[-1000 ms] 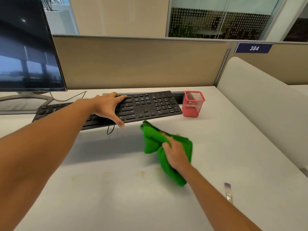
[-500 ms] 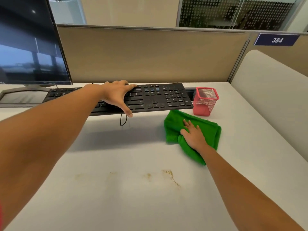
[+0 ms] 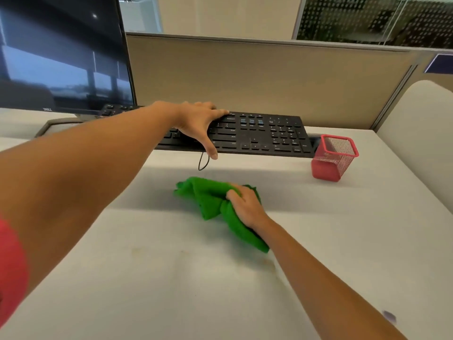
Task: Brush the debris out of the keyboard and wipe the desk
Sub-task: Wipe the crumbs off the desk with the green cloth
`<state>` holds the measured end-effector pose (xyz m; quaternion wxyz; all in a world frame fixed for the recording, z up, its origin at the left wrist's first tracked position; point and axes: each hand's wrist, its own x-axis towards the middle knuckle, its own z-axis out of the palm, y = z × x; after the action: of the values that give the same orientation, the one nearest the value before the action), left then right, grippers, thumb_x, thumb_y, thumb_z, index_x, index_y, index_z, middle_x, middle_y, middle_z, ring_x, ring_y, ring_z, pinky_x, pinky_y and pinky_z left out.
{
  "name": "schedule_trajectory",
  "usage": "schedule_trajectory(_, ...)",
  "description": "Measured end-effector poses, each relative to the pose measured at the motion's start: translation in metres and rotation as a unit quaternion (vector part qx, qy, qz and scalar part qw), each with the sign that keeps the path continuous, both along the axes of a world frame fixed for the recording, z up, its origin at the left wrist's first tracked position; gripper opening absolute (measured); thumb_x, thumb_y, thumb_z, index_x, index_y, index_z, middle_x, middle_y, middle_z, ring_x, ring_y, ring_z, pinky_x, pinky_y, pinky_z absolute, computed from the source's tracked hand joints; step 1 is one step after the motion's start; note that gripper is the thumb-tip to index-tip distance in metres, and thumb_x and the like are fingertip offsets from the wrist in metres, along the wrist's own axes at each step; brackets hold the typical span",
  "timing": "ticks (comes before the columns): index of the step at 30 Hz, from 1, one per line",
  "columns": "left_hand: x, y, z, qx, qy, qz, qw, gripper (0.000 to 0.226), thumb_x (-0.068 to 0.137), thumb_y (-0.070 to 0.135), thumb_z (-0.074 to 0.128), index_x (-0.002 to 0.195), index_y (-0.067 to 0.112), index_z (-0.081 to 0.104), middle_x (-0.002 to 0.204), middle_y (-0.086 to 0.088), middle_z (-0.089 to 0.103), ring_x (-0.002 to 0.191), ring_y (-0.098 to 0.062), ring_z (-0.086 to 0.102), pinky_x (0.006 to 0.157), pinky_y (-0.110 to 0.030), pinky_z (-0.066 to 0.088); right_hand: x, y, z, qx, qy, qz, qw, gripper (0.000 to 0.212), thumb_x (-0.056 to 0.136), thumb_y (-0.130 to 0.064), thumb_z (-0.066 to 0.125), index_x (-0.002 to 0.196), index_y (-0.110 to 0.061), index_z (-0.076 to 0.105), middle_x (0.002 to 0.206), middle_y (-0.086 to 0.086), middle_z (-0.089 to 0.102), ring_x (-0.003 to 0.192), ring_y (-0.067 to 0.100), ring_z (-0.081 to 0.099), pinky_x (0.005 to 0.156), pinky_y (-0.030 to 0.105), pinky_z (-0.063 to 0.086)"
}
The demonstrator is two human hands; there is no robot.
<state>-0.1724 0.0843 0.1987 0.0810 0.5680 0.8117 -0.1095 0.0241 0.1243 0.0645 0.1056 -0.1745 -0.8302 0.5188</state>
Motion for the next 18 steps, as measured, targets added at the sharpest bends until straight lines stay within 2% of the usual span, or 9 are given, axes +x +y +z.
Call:
schedule_trajectory(3,-0.001,-0.008,-0.011,-0.006,0.002,-0.006,1.000,0.137,0.039,0.081,0.059,0.152,0.027,0.004,0.150,-0.004,0.024,0.137,-0.028,0.026,0.109,-0.049,0.026,0.016,0.046,-0.001,0.087,-0.067,-0.053,0.993,0.023,0.090,-0.028,0.041,0.083,-0.026,0.063,0.086,-0.003,0.063,0.090,0.021,0.056,0.087,0.032,0.043)
schedule_trajectory(4,-0.002,-0.010,-0.015,-0.009,0.000,-0.008,1.000,0.136,0.040,0.081,0.059,0.152,0.026,0.004,0.150,-0.004,0.024,0.137,-0.028,0.026,0.109,-0.049,0.026,0.020,0.053,-0.004,0.108,-0.127,-0.044,0.985,0.024,0.093,-0.028,0.040,0.100,-0.027,0.063,0.106,-0.002,0.064,0.108,0.023,0.054,0.102,0.037,0.038)
schedule_trajectory(5,-0.002,-0.012,-0.018,-0.010,-0.002,-0.011,1.000,0.136,0.040,0.081,0.060,0.152,0.026,0.004,0.150,-0.004,0.024,0.137,-0.028,0.026,0.109,-0.050,0.027,0.020,0.055,-0.009,0.131,-0.182,-0.031,0.974,0.034,0.096,-0.028,0.038,0.126,-0.025,0.054,0.134,-0.001,0.052,0.130,0.022,0.040,0.114,0.037,0.023)
schedule_trajectory(6,-0.003,-0.014,-0.022,-0.009,-0.003,-0.013,1.000,0.135,0.041,0.080,0.060,0.152,0.026,0.005,0.151,-0.004,0.023,0.137,-0.028,0.026,0.109,-0.051,0.027,0.017,0.052,-0.013,0.156,-0.211,-0.014,0.965,0.045,0.098,-0.027,0.037,0.143,-0.024,0.036,0.151,-0.003,0.032,0.142,0.017,0.021,0.117,0.032,0.008)
schedule_trajectory(7,-0.004,-0.016,-0.024,-0.006,-0.003,-0.016,1.000,0.135,0.041,0.080,0.060,0.152,0.026,0.006,0.151,-0.004,0.022,0.137,-0.028,0.025,0.110,-0.052,0.027,0.009,0.047,-0.016,0.177,-0.215,0.002,0.961,0.051,0.099,-0.026,0.035,0.148,-0.027,0.023,0.156,-0.005,0.018,0.145,0.013,0.010,0.117,0.028,0.000)
schedule_trajectory(10,-0.007,-0.022,-0.031,0.000,-0.012,-0.024,1.000,0.134,0.042,0.079,0.061,0.152,0.024,0.006,0.152,-0.005,0.022,0.136,-0.027,0.026,0.109,-0.049,0.027,-0.023,0.019,-0.020,0.222,-0.191,0.057,0.954,0.051,0.099,-0.028,0.032,0.148,-0.027,0.018,0.157,-0.006,0.013,0.145,0.007,0.006,0.116,0.027,-0.007)
schedule_trajectory(13,-0.009,-0.029,-0.038,0.003,-0.017,-0.026,1.000,0.136,0.041,0.080,0.061,0.152,0.024,0.006,0.152,-0.005,0.021,0.136,-0.028,0.026,0.110,-0.046,0.028,-0.053,-0.024,-0.028,0.233,-0.150,0.157,0.948,0.045,0.099,-0.029,0.029,0.144,-0.028,0.033,0.155,-0.012,0.020,0.144,0.002,0.011,0.118,0.030,-0.004)
schedule_trajectory(16,-0.014,-0.033,-0.038,0.010,-0.028,-0.030,0.999,0.141,0.036,0.085,0.059,0.152,0.023,0.007,0.151,-0.004,0.023,0.134,-0.027,0.027,0.110,-0.047,0.029,-0.068,-0.080,-0.030,0.219,-0.089,0.251,0.939,0.044,0.098,-0.028,0.030,0.142,-0.025,0.039,0.154,-0.008,0.026,0.144,0.009,0.016,0.117,0.031,-0.003)
schedule_trajectory(18,-0.018,-0.035,-0.036,0.015,-0.031,-0.025,0.999,0.138,0.039,0.082,0.061,0.152,0.022,0.007,0.150,-0.005,0.024,0.134,-0.026,0.028,0.110,-0.045,0.029,-0.072,-0.108,-0.032,0.169,-0.095,0.304,0.933,0.042,0.100,-0.025,0.032,0.142,-0.026,0.039,0.153,-0.003,0.028,0.144,0.018,0.015,0.117,0.033,0.001)
